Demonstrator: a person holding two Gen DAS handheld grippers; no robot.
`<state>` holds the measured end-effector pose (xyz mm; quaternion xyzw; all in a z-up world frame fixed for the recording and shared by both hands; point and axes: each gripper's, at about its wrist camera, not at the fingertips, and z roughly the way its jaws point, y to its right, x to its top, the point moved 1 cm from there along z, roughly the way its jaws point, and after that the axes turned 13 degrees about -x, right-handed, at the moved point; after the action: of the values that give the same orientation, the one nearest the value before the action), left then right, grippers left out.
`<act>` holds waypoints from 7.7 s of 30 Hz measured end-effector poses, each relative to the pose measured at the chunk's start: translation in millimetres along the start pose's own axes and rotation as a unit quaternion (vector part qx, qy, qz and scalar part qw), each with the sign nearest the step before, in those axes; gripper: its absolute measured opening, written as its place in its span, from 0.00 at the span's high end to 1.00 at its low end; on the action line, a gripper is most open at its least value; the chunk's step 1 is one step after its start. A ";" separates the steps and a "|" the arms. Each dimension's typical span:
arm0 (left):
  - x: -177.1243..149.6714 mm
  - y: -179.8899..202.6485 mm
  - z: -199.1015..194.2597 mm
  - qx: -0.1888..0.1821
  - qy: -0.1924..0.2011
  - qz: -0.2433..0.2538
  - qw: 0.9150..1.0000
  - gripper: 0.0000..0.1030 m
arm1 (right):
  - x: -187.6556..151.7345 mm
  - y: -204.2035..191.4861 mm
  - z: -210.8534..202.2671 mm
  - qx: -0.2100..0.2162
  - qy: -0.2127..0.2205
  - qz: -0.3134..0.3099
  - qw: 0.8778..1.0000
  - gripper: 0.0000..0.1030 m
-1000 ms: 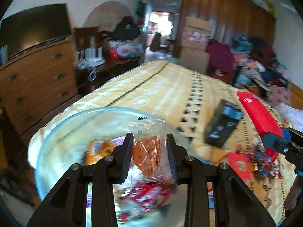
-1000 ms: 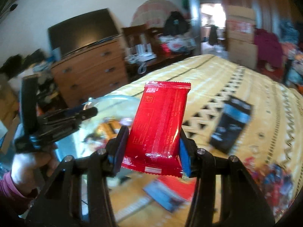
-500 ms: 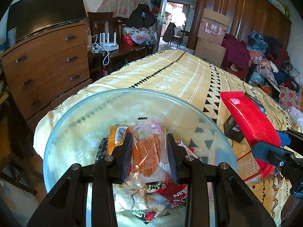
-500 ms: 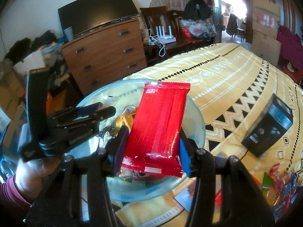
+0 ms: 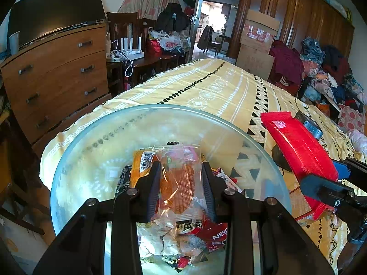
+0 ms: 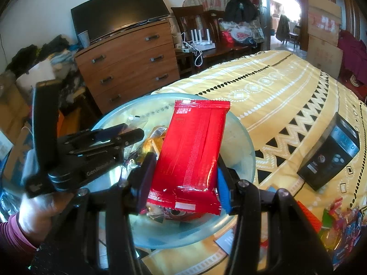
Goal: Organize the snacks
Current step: 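Carry the red bar and candy packet over the glass bowl and release both, then grasp the white bread bag with the right tool while the left tool grasps a white-purple packet, then carry the bread bag and white-purple packet over the glass bowl, then open both tools to drop the bread bag and packet into the bowl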
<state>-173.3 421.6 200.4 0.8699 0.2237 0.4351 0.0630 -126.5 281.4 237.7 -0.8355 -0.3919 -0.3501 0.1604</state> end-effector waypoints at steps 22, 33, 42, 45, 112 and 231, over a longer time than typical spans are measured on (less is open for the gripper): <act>-3.1 -5.2 1.3 0.027 0.002 -0.014 1.000 0.34 | -1.2 -7.5 -9.3 0.006 0.019 0.008 1.000 0.32; -8.1 76.0 -26.5 -0.041 0.051 0.068 0.996 0.32 | -80.5 49.2 -81.4 -0.033 0.082 0.064 0.994 0.31; -69.0 277.8 -10.1 -0.248 -0.018 0.212 0.945 0.32 | -251.6 260.0 -136.7 -0.180 -0.001 0.290 0.940 0.34; -95.8 318.5 9.5 -0.281 -0.059 0.229 0.930 0.32 | -307.6 339.5 -153.9 -0.240 -0.025 0.345 0.907 0.34; -253.0 405.5 173.5 -0.346 -0.299 0.256 0.852 0.33 | -399.1 326.9 -159.9 -0.199 -0.069 0.369 0.905 0.30; 1.8 7.1 9.1 0.026 -0.041 0.017 0.999 0.73 | 9.5 17.0 22.0 -0.003 -0.036 0.031 0.999 0.29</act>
<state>-162.9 416.9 198.2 0.8920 0.2175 0.3940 0.0423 -99.2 287.6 229.1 -0.8600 -0.3703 -0.3154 0.1546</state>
